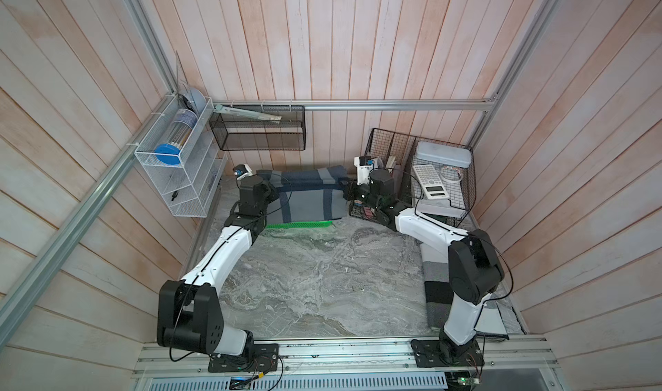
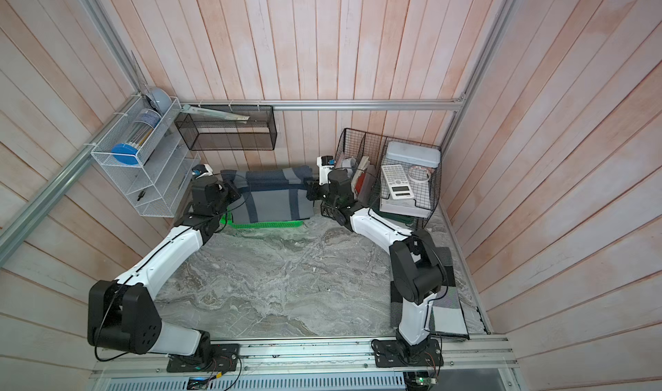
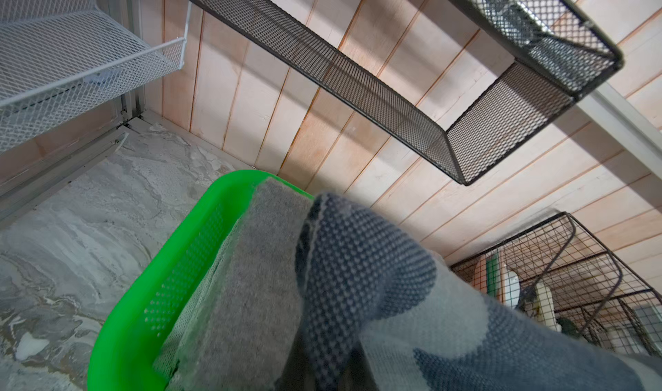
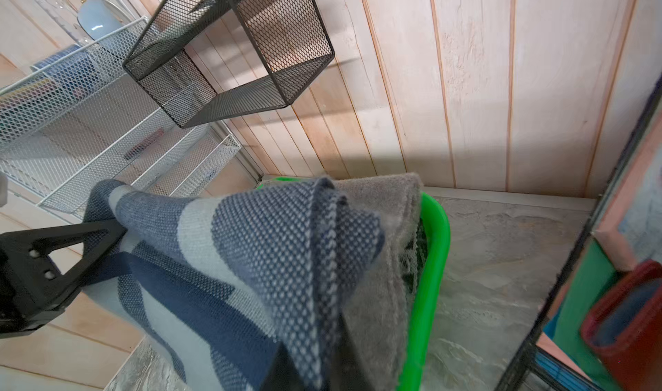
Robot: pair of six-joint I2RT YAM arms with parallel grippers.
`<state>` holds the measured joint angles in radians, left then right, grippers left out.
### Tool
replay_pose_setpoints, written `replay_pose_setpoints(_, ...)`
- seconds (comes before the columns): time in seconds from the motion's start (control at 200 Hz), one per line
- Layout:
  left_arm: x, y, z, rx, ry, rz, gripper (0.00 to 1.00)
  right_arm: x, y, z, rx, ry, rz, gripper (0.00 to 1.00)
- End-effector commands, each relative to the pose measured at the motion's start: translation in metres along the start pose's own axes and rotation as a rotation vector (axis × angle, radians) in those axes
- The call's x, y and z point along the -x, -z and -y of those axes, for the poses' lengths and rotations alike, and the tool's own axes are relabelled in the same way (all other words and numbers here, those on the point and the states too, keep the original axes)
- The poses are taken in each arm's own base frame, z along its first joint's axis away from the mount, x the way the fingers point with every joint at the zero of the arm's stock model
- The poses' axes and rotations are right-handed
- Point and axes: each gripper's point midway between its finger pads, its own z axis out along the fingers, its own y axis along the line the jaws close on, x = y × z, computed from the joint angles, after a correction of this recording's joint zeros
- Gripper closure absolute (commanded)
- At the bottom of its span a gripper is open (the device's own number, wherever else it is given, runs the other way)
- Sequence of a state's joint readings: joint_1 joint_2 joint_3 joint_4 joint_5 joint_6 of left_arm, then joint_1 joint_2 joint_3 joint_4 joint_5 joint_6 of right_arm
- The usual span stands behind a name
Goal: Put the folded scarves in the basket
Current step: Place the scarf in the basket.
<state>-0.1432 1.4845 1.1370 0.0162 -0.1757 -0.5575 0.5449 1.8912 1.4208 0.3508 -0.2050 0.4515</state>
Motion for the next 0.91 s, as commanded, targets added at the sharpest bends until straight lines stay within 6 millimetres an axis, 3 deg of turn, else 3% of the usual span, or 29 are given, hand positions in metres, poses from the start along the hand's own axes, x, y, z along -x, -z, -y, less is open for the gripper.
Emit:
replay_pose_setpoints(0.0, 0.041, -0.011, -0.026, 0.106, -0.016, 0.116, 1.0, 0.031, -0.008, 0.037, -0.075, -0.014, 0.081, 1.0)
replay_pose_setpoints(0.315, 0.041, -0.046, -0.038, 0.166, -0.038, 0.102, 1.0, 0.029, -0.042, 0.056, -0.074, -0.006, 0.057, 1.0)
replay_pose_setpoints(0.65, 0.042, -0.064, -0.052, 0.184, -0.029, 0.087, 1.0, 0.024, -0.062, 0.06, -0.04, -0.037, 0.037, 1.0)
replay_pose_setpoints(0.67, 0.042, -0.066, -0.053, 0.184, -0.026, 0.083, 0.91, 0.024, -0.063, 0.059, -0.039, -0.038, 0.036, 0.97)
replay_pose_setpoints(0.685, 0.042, -0.066, -0.053, 0.182, -0.023, 0.08, 0.79, 0.024, -0.063, 0.06, -0.04, -0.037, 0.034, 0.94)
replay_pose_setpoints(0.72, 0.043, -0.068, -0.053, 0.177, -0.013, 0.075, 0.36, 0.026, -0.063, 0.059, -0.04, -0.034, 0.032, 0.82)
replay_pose_setpoints(0.75, 0.044, -0.067, -0.051, 0.168, -0.004, 0.072, 0.14, 0.025, -0.063, 0.057, -0.035, -0.031, 0.026, 0.69)
replay_pose_setpoints(0.775, 0.045, -0.067, -0.048, 0.153, -0.004, 0.067, 0.02, 0.026, -0.061, 0.055, -0.031, -0.028, 0.025, 0.57)
replay_pose_setpoints(0.83, 0.046, -0.065, -0.038, 0.107, -0.003, 0.047, 0.0, 0.029, -0.057, 0.053, -0.036, -0.029, 0.026, 0.34)
replay_pose_setpoints(0.9, 0.046, -0.06, -0.03, 0.074, 0.027, 0.026, 0.0, 0.032, -0.048, 0.048, -0.046, -0.029, 0.032, 0.2)
